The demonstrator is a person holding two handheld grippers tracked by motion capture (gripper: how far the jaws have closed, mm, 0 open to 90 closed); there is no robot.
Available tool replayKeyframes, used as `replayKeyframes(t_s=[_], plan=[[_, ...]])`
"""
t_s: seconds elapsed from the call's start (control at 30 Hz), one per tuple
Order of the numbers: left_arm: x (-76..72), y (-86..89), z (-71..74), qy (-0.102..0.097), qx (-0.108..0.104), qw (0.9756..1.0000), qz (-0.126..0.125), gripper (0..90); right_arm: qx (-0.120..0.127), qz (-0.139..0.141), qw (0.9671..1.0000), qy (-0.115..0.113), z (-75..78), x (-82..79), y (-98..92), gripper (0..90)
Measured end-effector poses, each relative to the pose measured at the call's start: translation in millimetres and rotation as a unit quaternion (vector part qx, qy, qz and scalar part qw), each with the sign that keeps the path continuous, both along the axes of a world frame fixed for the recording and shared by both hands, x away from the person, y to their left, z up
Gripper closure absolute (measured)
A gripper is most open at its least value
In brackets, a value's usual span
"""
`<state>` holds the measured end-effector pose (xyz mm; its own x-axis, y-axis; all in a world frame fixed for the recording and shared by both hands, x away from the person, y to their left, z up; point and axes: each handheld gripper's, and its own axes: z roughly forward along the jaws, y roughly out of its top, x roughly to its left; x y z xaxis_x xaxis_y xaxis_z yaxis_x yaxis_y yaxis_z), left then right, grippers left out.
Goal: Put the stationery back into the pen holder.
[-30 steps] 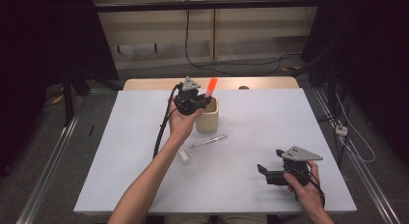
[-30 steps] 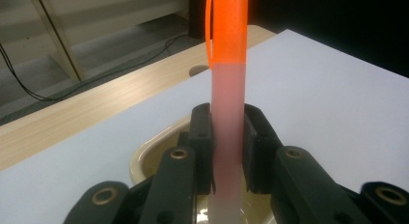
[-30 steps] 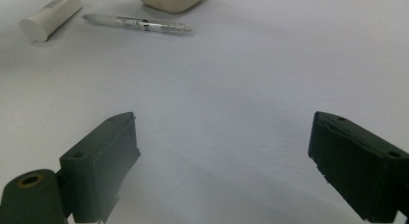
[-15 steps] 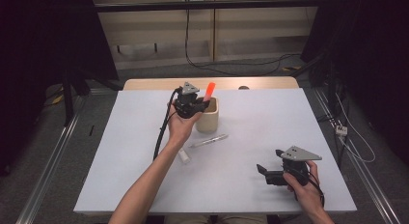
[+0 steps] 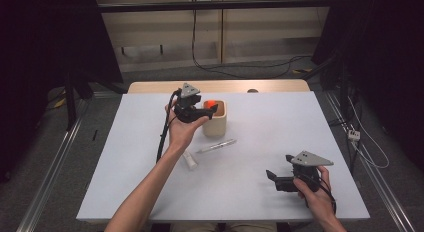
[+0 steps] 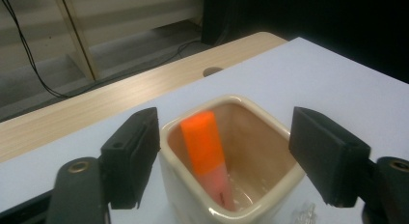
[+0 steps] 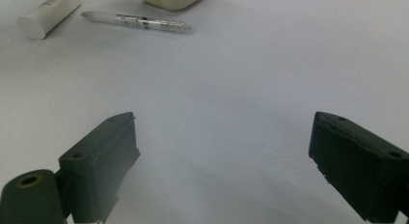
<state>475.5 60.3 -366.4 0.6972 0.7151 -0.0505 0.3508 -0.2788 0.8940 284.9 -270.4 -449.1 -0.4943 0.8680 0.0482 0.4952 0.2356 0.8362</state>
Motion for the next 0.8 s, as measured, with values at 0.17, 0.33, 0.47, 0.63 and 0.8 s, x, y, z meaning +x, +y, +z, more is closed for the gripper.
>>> replayKeyframes(t_s=[0.17,0.33,0.47,0.63,0.8], plan=[[-4.6,10.5,-3.6,0.009,-0.004,1.0,0.002,17.5,0.009,0.0,0.9999,0.007,0.0,-0.1,0.1,8.8],[-9.8,19.9,-9.1,0.018,0.004,0.9998,-0.008,13.7,0.01,0.003,0.9999,0.008,-0.4,0.3,1.2,8.5],[-12.5,29.4,-12.8,0.025,0.001,0.9997,-0.004,11.4,0.009,0.003,0.9999,0.009,-0.7,0.8,0.9,8.4],[-22.9,39.1,-17.9,0.03,0.018,0.9992,-0.016,8.1,0.007,0.002,0.9999,0.011,-1.6,0.6,1.3,8.7],[-33.7,50.3,-22.8,0.032,0.022,0.999,-0.021,6.9,0.006,0.004,0.9999,0.012,-1.6,1.3,2.1,8.7]])
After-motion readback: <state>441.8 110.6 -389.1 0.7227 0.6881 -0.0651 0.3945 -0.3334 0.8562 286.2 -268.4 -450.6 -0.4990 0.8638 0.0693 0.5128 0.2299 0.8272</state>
